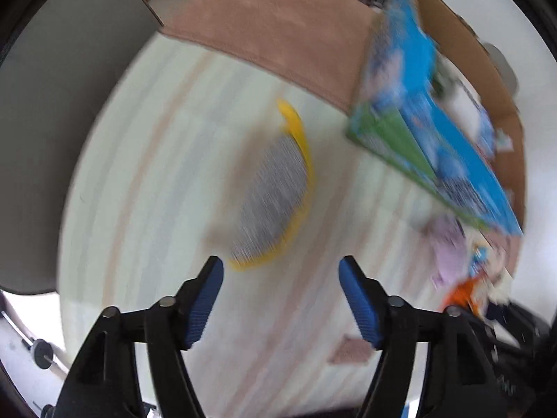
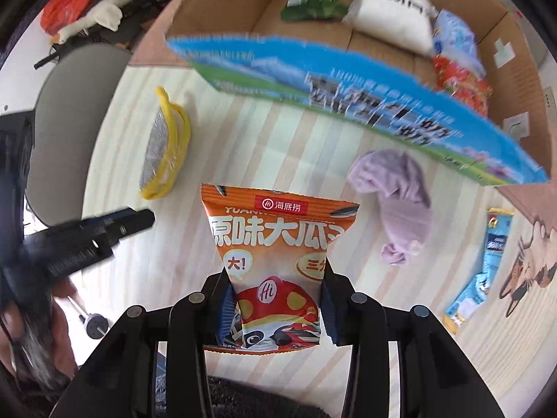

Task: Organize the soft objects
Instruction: 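Place scrubber and panda bag into the box and open both tools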

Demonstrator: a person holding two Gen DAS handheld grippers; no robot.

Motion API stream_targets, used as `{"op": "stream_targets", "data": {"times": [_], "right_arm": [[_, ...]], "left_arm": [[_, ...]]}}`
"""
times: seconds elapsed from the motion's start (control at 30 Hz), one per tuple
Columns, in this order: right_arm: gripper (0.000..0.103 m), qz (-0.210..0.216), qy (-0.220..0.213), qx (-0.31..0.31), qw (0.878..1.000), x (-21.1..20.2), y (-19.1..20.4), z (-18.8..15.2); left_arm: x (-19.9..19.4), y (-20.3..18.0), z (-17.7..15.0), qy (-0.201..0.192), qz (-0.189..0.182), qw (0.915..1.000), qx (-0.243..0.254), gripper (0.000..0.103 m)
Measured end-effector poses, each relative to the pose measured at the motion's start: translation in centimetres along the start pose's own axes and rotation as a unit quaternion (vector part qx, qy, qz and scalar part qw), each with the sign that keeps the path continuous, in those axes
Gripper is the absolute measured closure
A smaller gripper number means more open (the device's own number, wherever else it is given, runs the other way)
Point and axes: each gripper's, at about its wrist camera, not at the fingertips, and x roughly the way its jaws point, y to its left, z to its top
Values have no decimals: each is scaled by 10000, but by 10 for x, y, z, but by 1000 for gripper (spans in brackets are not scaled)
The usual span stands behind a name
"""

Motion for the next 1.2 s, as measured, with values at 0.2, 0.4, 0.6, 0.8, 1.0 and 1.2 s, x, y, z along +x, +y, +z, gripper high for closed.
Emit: {"op": "stream_targets", "data": {"times": [0.2,0.4,0.6,0.8,1.0,1.2], "right_arm": [[60,113,-74,177,9998,-5,5,17],[60,209,-203,232,9993,-12,-3,29],[60,519,-695,469,9951,-71,-31,39],[60,323,-1025,683,9919,-102,-64,80],[60,85,-735,1013,9921,-50,-91,130],[60,57,-560,1283,9901,-6,-105,154]], "left_arm": [[61,-21,38,606,667,9937,664,28],[51,-37,20,450,734,9931,791,67],[-72,-93,14,-377,-373,9925,1099,67],[-94,-173,98,-53,-996,9829,1545,66],[-16,-215,153,1234,-1024,9784,1307,66],[27,-233,164,1741,-790,9735,1254,66]]}}
